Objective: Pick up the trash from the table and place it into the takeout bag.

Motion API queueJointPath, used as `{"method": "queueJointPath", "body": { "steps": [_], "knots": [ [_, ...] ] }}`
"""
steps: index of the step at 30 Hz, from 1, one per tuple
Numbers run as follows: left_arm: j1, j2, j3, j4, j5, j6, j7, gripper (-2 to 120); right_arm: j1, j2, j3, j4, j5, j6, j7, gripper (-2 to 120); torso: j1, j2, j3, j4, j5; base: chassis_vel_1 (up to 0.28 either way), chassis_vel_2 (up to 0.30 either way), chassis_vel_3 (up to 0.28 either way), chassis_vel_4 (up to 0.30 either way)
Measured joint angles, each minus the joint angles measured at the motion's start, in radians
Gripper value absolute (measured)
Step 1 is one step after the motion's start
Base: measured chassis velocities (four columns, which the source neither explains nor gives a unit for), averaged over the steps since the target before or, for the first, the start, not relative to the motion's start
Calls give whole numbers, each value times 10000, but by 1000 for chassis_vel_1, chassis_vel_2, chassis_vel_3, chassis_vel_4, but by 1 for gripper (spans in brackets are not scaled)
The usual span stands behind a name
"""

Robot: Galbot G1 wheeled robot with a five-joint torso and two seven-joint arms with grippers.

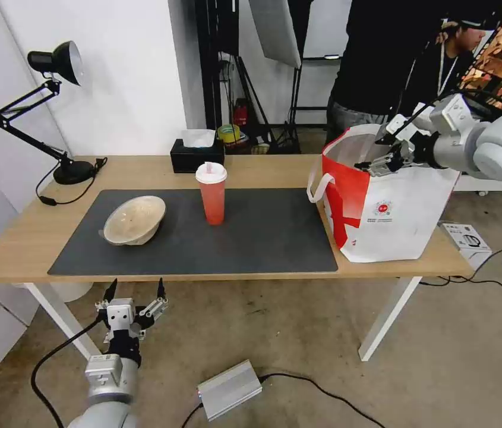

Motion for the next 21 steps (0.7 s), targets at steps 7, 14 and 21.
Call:
{"method": "queueJointPath", "body": {
  "steps": [7,14,21],
  "knots": [
    [-9,0,-46,0,-6,0,2,100,-30,188,312,24,684,0,1270,97,0,-1,0,-1,0,0,0,0,0],
    [-6,-13,-80,-12,-15,1,2,100,105,676,840,134,1904,13,3117,100,0,-1,0,1,-1,0,0,0,0],
    [-1,-42,-88,-20,-16,10,2,100,306,1049,952,270,2346,541,4269,100,0,-1,0,0,-1,0,0,0,0]
  ]
}}
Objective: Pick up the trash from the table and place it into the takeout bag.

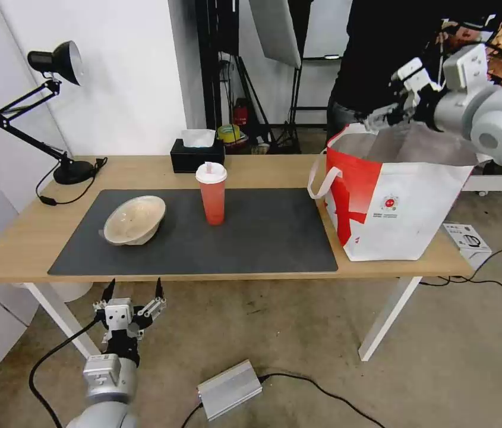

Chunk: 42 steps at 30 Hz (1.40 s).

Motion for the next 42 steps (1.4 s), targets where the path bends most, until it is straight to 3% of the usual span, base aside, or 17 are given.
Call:
{"method": "queueJointPath", "body": {
  "steps": [7,15,20,28,33,36,42],
  "knots": [
    [4,18,-21,-11,-1,8,-1,100,132,248,333,505,1046,421,729,100,0,1,0,0,0,0,0,0,0],
    [23,28,-15,-24,-1,11,-2,100,-553,203,1036,2643,3095,452,1693,100,0,1,-1,2,-3,0,0,0,0],
    [35,24,-11,-36,8,11,0,100,-1714,-65,1490,3928,3339,563,2010,100,-1,1,-1,0,-1,0,0,0,0],
    [31,-16,-7,0,39,10,5,100,-3459,-749,2015,5107,2897,1086,2285,100,-1,1,-1,-1,2,0,0,0,0],
    [18,-49,11,86,79,-15,6,100,-5767,-1212,3323,5839,1834,1592,2244,100,-1,1,-2,-1,1,0,0,0,0],
    [22,-48,7,114,91,-31,9,100,-7444,-1172,4439,6096,1054,1873,2229,100,-1,1,-1,0,0,0,0,0,0],
    [52,-52,-4,132,112,-47,8,100,-9956,-709,5569,6334,-593,2379,2369,100,-1,1,-2,0,2,0,0,0,0]
  ]
}}
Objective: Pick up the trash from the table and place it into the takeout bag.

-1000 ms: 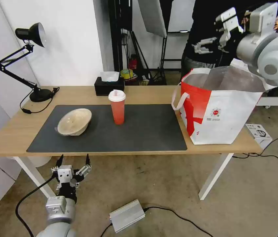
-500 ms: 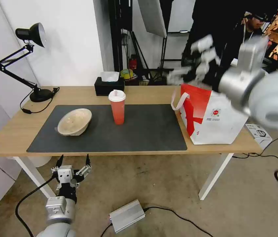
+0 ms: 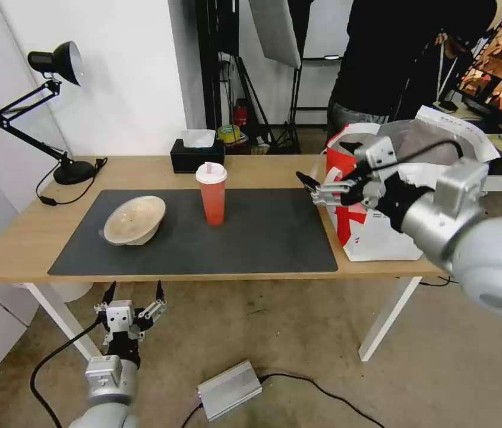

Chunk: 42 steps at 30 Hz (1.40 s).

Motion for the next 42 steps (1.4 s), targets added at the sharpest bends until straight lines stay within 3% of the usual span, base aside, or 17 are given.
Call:
{"method": "queueJointPath", "body": {
  "steps": [9,13,22,32,42],
  "knots": [
    [117,-75,-90,59,63,-122,-6,100,-3026,1633,1021,-94,-2821,892,595,100,0,0,2,2,-1,0,0,0,0],
    [88,-95,-66,182,192,-190,-7,100,-4836,2634,2256,-195,-3737,1580,328,100,0,0,1,-1,-2,0,0,0,0],
    [2,-78,-31,302,217,-199,-8,100,-6948,4242,3360,-383,-5614,2609,-214,100,-1,0,1,-1,-1,0,0,0,0],
    [-64,-76,-8,424,218,-200,-8,100,-8141,5617,3256,-954,-6889,3629,-85,100,1,1,0,1,-2,0,0,0,0],
    [-102,-46,-13,505,219,-203,-9,100,-8450,6113,2613,-1213,-7095,3731,774,100,0,0,1,0,-2,0,0,0,0]
  ]
}}
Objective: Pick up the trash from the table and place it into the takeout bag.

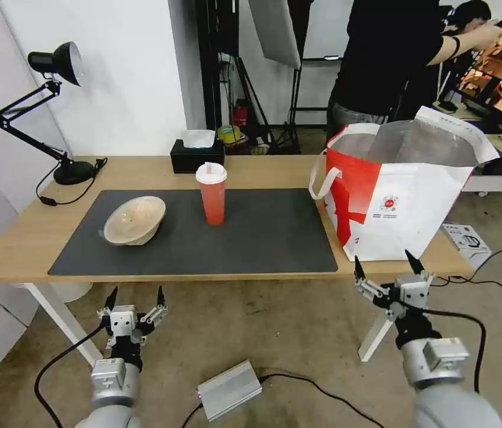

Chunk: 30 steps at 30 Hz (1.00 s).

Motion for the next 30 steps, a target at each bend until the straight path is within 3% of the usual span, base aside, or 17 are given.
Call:
{"method": "queueJointPath", "body": {
  "steps": [7,30],
  "knots": [
    [-12,1,-5,22,-1,-1,-4,100,-37,114,-386,-393,-25,116,477,100,0,0,0,0,1,0,0,0,0],
    [-29,10,-12,58,-14,-17,-15,100,-78,127,-648,-927,-319,387,471,100,0,0,0,0,1,0,0,0,0]
  ]
}}
